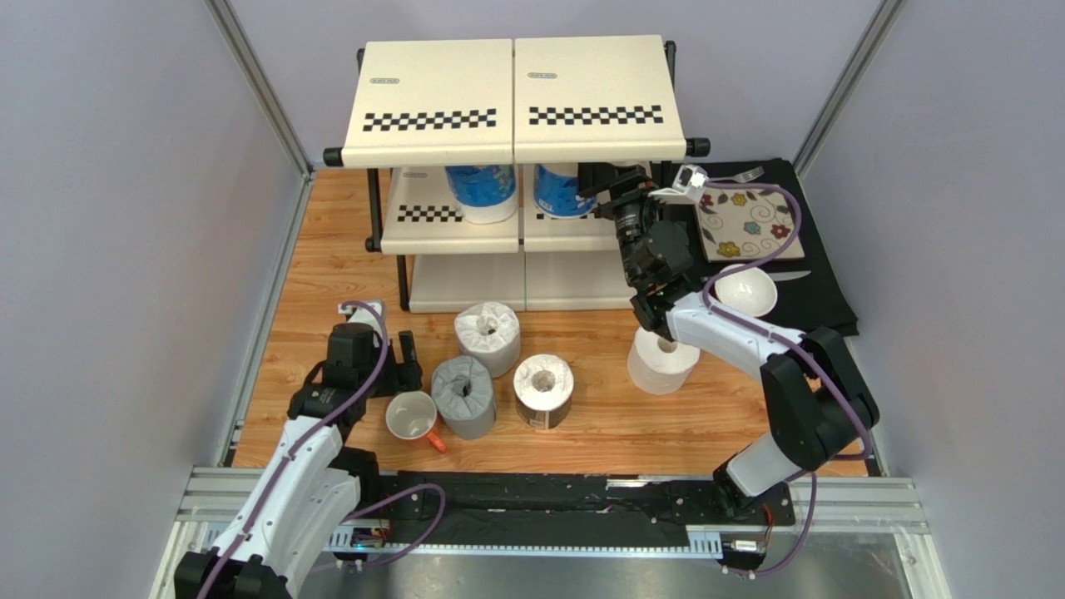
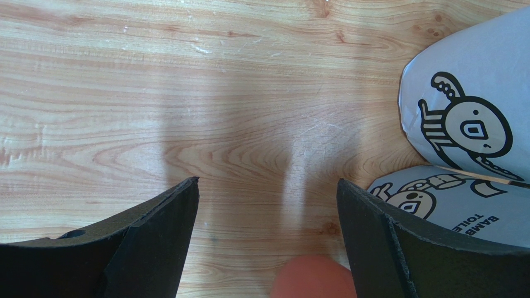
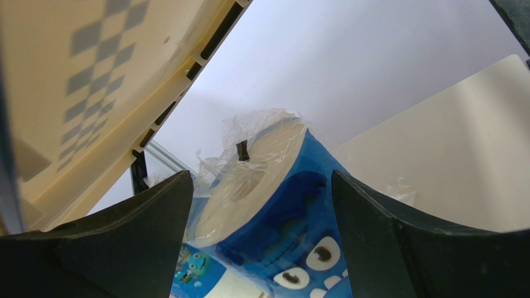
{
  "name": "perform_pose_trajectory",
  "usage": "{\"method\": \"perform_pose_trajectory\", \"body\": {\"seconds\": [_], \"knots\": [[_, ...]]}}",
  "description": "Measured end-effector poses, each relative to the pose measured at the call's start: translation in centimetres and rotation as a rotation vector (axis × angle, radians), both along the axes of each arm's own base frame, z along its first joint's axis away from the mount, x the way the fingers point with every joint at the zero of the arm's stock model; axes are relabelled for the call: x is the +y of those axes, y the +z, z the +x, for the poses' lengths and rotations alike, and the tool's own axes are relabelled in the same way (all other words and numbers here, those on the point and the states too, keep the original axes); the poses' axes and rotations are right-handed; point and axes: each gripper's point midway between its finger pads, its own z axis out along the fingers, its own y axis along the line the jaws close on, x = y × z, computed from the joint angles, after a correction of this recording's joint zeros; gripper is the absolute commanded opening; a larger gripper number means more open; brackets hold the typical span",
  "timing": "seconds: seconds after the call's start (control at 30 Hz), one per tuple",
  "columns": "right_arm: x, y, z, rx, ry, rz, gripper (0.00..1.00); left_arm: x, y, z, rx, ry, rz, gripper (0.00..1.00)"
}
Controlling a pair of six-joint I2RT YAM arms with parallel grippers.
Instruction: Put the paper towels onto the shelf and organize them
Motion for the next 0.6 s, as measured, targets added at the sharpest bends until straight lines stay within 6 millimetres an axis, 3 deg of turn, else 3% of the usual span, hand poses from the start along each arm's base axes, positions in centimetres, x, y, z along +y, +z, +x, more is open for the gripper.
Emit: {"method": "perform_pose_trajectory", "body": {"seconds": [0.3, 0.6], "knots": [[0.8, -0.2, 2.5, 0.004, -0.011, 0.023, 0.84, 0.0, 0.0, 0.0, 0.002, -0.001, 0.0, 0.9], [1.0, 0.0, 3.4, 0.0, -0.016, 0.025, 0.84, -0.1, -0.1, 0.0, 0.005, -0.003, -0.001, 0.9]]}}
